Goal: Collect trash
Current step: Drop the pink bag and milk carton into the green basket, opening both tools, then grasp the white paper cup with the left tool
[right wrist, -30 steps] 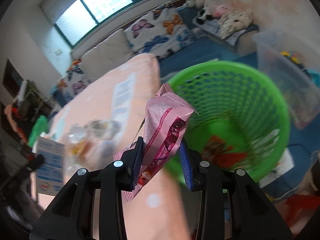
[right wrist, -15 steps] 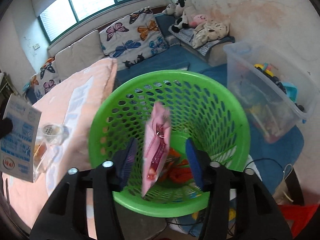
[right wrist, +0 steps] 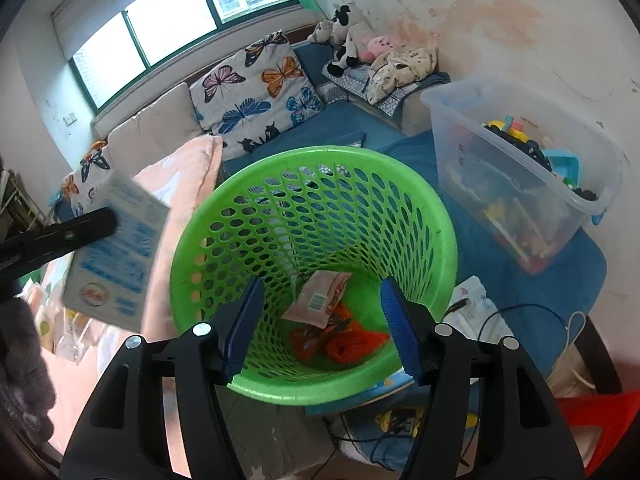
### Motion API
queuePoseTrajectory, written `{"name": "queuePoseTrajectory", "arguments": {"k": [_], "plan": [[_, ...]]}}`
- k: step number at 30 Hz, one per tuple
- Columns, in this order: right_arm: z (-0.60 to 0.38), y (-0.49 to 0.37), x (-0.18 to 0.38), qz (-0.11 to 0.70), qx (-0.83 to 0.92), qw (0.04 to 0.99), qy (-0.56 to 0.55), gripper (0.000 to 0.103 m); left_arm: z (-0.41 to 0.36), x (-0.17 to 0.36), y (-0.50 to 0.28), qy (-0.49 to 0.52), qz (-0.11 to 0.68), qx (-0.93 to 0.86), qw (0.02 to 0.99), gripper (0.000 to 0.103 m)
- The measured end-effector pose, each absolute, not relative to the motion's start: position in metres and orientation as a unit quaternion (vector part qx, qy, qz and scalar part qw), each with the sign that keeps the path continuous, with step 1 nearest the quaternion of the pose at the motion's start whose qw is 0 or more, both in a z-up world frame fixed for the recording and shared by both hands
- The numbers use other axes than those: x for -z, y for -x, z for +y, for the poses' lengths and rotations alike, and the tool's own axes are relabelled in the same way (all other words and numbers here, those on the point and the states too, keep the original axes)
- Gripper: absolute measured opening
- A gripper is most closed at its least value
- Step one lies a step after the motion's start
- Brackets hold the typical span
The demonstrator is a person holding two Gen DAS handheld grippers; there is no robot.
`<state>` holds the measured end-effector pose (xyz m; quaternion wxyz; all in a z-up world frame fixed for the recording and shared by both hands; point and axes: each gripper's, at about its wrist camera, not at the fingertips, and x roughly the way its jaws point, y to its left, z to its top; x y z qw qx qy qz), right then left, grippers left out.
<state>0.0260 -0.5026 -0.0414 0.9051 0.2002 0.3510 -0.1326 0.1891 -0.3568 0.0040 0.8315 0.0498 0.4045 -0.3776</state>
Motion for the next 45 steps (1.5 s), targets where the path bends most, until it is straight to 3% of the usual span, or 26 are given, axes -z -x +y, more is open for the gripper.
{"name": "queuePoseTrajectory", "arguments": {"k": [14, 17, 18, 20, 45], "plan": [[-0.494, -0.010, 0.044, 0.346, 0.136, 0.910, -0.185, 0.064, -0.394, 0.020, -0.194, -0.054, 0.426, 0.391, 0.814, 0.046], [-0.494, -0.009, 0.045, 0.346, 0.136, 0.910, -0.186, 0.064, -0.394, 0.023, -0.193, -0.049, 0.427, 0.394, 0.813, 0.053], [-0.494, -0.008, 0.045, 0.346, 0.135, 0.909, -0.187, 0.064, -0.393, 0.023, -0.192, -0.047, 0.426, 0.394, 0.813, 0.061], [-0.494, -0.007, 0.046, 0.346, 0.134, 0.909, -0.189, 0.065, -0.391, 0.022, -0.191, -0.043, 0.423, 0.393, 0.815, 0.063], [-0.420, -0.012, 0.036, 0.345, 0.066, 0.920, -0.172, 0.071, -0.229, 0.019, -0.156, -0.009, 0.401, 0.270, 0.876, 0.063]]}}
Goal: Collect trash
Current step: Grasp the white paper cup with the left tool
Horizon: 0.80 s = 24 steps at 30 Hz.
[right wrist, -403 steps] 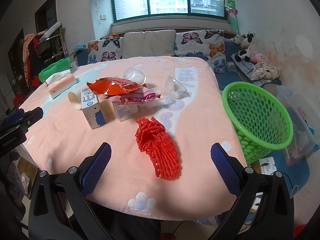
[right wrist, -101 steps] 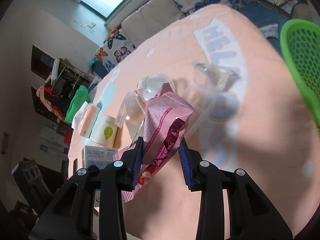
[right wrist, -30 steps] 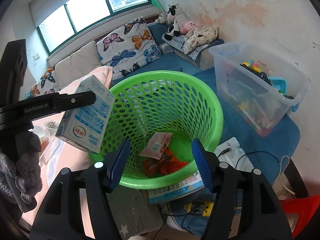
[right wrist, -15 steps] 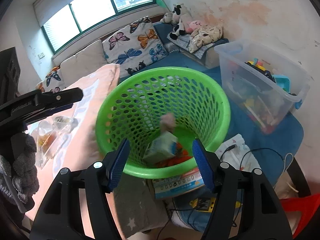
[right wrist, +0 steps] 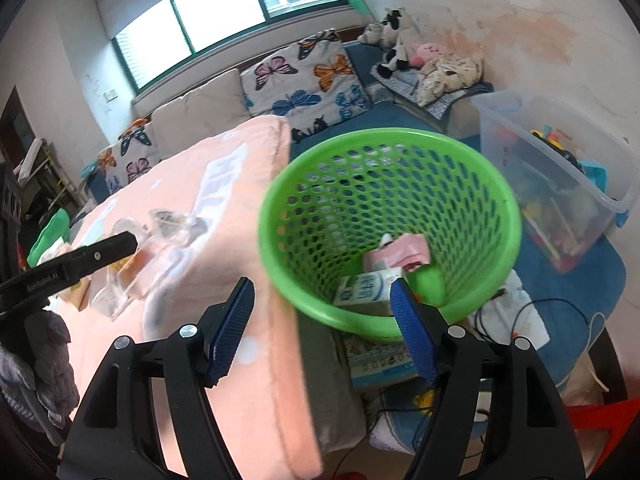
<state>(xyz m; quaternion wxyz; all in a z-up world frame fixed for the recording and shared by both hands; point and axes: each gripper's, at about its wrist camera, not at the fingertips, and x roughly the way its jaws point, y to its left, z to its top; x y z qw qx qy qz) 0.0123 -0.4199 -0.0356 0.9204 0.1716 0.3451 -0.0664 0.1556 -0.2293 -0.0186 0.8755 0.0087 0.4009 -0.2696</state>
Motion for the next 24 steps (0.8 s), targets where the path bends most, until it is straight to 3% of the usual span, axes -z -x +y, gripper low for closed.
{"name": "queuePoseTrajectory", "arguments": {"k": [20, 24], "plan": [[-0.347, -0.050, 0.028, 0.355, -0.003, 0.925, -0.135, 0.072, -0.070, 0.025, -0.160, 0.042, 0.384, 0.113, 0.916, 0.063], [-0.335, -0.057, 0.028, 0.357, -0.015, 0.925, -0.129, 0.072, -0.039, 0.025, -0.160, 0.043, 0.370, 0.072, 0.925, 0.067]]}}
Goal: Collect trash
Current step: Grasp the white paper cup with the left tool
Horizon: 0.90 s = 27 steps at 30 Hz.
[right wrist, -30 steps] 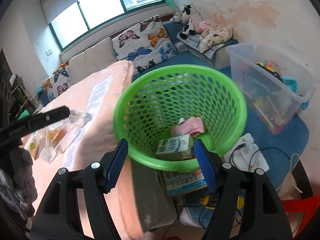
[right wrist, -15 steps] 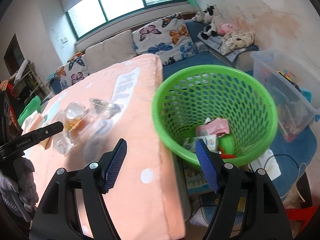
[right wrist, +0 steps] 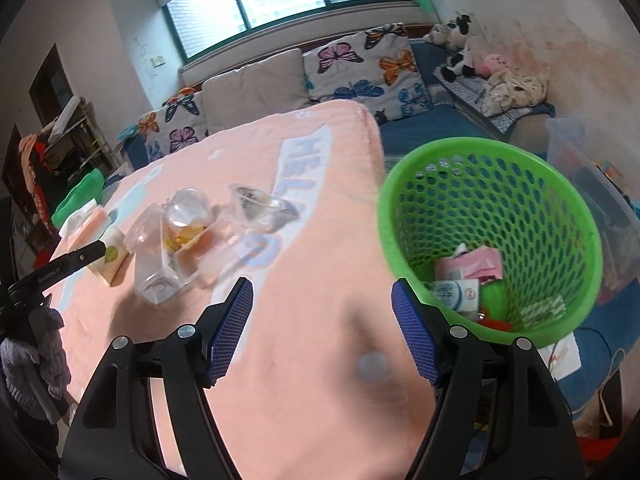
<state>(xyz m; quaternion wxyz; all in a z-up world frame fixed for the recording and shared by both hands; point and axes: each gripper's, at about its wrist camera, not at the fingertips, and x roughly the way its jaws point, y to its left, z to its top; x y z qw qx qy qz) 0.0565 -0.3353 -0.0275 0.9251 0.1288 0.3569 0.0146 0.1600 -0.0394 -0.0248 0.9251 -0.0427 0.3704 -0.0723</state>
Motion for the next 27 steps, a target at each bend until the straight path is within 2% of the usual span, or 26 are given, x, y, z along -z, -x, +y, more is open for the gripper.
{"name": "queuePoseTrajectory", "arguments": {"k": [4, 12, 27], "plan": [[-0.327, -0.062, 0.028, 0.359, -0.024, 0.925, -0.126, 0.073, -0.012, 0.026, -0.161, 0.039, 0.360, 0.049, 0.931, 0.074], [-0.308, -0.074, 0.026, 0.364, -0.040, 0.923, -0.118, 0.073, 0.030, 0.037, -0.171, 0.025, 0.352, 0.030, 0.935, 0.084], [-0.270, -0.101, 0.029, 0.380, -0.064, 0.917, -0.101, 0.076, 0.057, 0.070, -0.201, 0.029, 0.389, 0.048, 0.920, 0.087]]}}
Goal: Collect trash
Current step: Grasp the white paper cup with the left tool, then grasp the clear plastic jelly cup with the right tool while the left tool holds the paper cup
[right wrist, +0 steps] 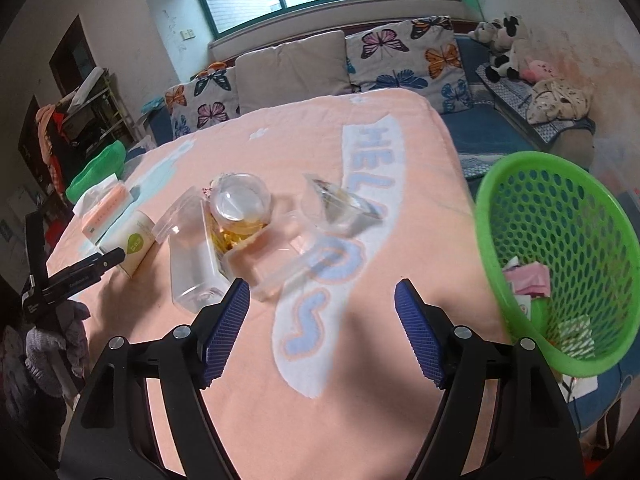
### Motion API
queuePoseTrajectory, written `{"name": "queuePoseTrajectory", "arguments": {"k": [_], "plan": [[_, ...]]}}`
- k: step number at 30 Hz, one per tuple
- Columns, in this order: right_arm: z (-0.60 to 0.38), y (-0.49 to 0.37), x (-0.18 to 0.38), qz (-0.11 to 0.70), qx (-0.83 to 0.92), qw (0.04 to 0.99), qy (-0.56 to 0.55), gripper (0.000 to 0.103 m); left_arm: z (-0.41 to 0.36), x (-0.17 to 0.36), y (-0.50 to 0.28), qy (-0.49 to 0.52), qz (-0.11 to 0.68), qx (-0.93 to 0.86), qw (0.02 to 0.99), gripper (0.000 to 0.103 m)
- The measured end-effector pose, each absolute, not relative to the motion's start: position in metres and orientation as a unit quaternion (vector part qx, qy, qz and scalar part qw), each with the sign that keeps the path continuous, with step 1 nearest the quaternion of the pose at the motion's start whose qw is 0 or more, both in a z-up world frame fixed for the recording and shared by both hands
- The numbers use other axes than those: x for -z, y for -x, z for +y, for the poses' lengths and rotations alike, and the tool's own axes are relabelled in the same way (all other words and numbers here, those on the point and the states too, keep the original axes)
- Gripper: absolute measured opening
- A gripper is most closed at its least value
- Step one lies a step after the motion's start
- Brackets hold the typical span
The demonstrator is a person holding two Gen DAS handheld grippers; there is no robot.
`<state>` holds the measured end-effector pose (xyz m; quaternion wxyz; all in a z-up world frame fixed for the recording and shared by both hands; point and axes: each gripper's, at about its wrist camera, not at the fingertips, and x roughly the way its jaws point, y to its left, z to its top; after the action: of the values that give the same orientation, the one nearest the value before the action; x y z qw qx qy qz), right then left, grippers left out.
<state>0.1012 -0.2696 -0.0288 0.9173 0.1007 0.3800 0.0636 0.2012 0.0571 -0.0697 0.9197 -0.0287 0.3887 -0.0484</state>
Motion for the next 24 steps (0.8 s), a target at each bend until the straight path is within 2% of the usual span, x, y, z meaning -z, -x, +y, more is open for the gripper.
{"name": "queuePoseTrajectory", "arguments": {"k": [5, 10, 24], "plan": [[-0.263, -0.113, 0.030, 0.384, -0.072, 0.915, -0.102, 0.077, 0.056, 0.074, -0.205, 0.030, 0.389, 0.059, 0.919, 0.086], [-0.268, -0.127, 0.035, 0.393, -0.072, 0.909, -0.121, 0.077, 0.052, 0.074, -0.208, 0.032, 0.388, 0.071, 0.918, 0.074], [-0.284, -0.186, 0.050, 0.416, -0.067, 0.886, -0.194, 0.077, 0.050, 0.071, -0.206, 0.033, 0.379, 0.087, 0.921, 0.067]]}}
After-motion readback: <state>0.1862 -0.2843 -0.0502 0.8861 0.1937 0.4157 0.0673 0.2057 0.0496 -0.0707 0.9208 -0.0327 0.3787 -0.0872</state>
